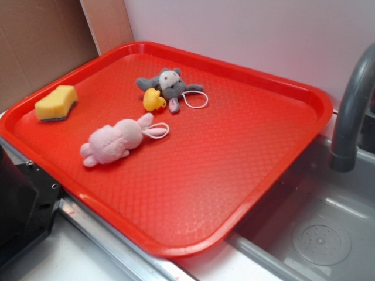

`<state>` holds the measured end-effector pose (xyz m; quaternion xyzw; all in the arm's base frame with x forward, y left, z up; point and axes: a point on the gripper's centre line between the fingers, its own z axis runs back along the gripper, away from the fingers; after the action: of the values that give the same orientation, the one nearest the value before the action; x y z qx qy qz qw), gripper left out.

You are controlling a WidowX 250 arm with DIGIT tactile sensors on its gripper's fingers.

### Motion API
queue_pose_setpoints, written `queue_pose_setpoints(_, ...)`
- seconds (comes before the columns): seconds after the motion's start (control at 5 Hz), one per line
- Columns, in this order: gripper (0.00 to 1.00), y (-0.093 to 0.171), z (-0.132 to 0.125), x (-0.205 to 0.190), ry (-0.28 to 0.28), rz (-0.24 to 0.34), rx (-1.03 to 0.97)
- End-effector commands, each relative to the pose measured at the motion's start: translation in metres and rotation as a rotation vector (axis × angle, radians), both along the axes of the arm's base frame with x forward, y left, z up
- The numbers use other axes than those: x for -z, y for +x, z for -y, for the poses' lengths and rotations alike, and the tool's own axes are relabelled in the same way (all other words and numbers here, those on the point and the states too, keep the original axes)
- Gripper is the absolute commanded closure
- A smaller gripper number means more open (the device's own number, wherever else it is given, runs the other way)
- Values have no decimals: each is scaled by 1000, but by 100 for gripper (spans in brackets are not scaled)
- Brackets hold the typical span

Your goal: Grab the pink bunny.

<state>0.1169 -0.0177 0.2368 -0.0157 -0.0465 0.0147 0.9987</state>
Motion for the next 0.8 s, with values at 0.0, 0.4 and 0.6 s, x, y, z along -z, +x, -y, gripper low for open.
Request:
queue_pose_setpoints(0.0, 0, 0, 0, 0, 0, 0, 0)
queue_pose_setpoints(0.4, 0, 40, 31, 100, -34, -28, 90)
queue_pose_setpoints(0.6, 0, 49, 19, 150, -49, -90, 90)
